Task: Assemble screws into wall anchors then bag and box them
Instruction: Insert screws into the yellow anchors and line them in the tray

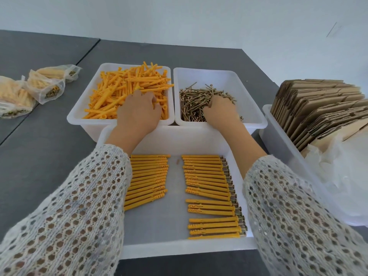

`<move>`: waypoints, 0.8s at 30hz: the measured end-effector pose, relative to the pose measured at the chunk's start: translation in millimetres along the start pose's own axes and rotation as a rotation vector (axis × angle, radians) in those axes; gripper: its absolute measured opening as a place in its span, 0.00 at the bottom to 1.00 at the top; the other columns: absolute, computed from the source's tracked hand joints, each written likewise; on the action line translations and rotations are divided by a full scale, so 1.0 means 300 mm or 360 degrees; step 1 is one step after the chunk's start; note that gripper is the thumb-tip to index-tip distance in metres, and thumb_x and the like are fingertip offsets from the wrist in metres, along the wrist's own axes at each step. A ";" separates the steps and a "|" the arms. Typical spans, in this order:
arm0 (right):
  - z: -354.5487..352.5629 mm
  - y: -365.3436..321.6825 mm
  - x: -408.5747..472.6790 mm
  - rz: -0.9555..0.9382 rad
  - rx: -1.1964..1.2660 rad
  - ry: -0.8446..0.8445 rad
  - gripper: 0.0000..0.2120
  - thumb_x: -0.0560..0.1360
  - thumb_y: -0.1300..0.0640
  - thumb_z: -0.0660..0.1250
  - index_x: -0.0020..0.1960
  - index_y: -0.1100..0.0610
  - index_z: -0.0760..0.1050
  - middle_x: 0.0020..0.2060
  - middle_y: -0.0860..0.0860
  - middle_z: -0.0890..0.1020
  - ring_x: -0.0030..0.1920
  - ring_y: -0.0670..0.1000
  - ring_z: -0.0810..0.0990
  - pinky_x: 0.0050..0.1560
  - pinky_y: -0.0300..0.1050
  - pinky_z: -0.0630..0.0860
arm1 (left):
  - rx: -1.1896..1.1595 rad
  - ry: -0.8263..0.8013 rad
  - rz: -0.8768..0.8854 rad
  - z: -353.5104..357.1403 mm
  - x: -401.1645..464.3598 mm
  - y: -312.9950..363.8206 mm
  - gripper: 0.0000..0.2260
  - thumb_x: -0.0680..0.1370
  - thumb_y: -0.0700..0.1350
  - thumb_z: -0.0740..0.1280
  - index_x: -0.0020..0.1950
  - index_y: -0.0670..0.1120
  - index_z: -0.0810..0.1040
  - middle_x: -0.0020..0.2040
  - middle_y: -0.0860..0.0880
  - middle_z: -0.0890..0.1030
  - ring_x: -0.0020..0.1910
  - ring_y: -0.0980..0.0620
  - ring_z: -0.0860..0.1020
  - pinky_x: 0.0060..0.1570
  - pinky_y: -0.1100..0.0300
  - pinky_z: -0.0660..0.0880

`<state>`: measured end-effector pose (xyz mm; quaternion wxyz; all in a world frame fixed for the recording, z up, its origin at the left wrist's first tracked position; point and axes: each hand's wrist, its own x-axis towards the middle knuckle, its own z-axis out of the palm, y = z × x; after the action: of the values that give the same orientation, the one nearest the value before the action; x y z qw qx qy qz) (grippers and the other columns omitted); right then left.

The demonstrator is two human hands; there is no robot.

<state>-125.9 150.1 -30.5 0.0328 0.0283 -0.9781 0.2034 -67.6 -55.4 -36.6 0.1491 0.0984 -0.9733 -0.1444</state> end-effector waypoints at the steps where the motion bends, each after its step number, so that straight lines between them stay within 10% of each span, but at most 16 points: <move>1: 0.005 -0.004 0.003 0.0057 -0.0098 -0.0132 0.12 0.77 0.55 0.58 0.56 0.60 0.71 0.53 0.58 0.75 0.53 0.59 0.74 0.59 0.58 0.74 | 0.0035 -0.0052 0.0003 0.000 0.001 -0.001 0.16 0.82 0.52 0.56 0.64 0.50 0.76 0.61 0.44 0.75 0.59 0.41 0.73 0.50 0.46 0.73; 6: 0.000 -0.018 0.023 0.0080 -0.0257 -0.0471 0.21 0.79 0.48 0.58 0.66 0.60 0.71 0.67 0.60 0.71 0.59 0.61 0.74 0.62 0.57 0.73 | 0.0098 -0.0252 0.0032 0.005 0.009 -0.009 0.18 0.82 0.56 0.55 0.67 0.51 0.73 0.66 0.44 0.73 0.65 0.41 0.69 0.58 0.44 0.70; 16: -0.005 -0.021 0.027 -0.0033 -0.0126 -0.0611 0.10 0.78 0.52 0.62 0.51 0.58 0.74 0.44 0.53 0.76 0.46 0.55 0.75 0.47 0.48 0.73 | 0.0110 -0.0524 -0.0008 0.010 0.033 -0.014 0.24 0.82 0.62 0.52 0.78 0.58 0.61 0.75 0.43 0.68 0.77 0.38 0.55 0.67 0.38 0.63; 24: -0.011 -0.020 0.031 -0.0043 -0.0091 -0.0647 0.13 0.78 0.55 0.62 0.37 0.56 0.66 0.34 0.51 0.70 0.33 0.49 0.67 0.32 0.44 0.61 | -0.0072 -0.0391 0.0099 0.001 0.024 -0.023 0.18 0.80 0.61 0.59 0.66 0.55 0.72 0.60 0.50 0.80 0.58 0.46 0.77 0.51 0.51 0.73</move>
<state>-134.6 145.6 -24.5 -0.1619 0.0808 -0.9695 0.1651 -73.3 -63.4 -37.1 0.0353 0.0464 -0.9833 -0.1725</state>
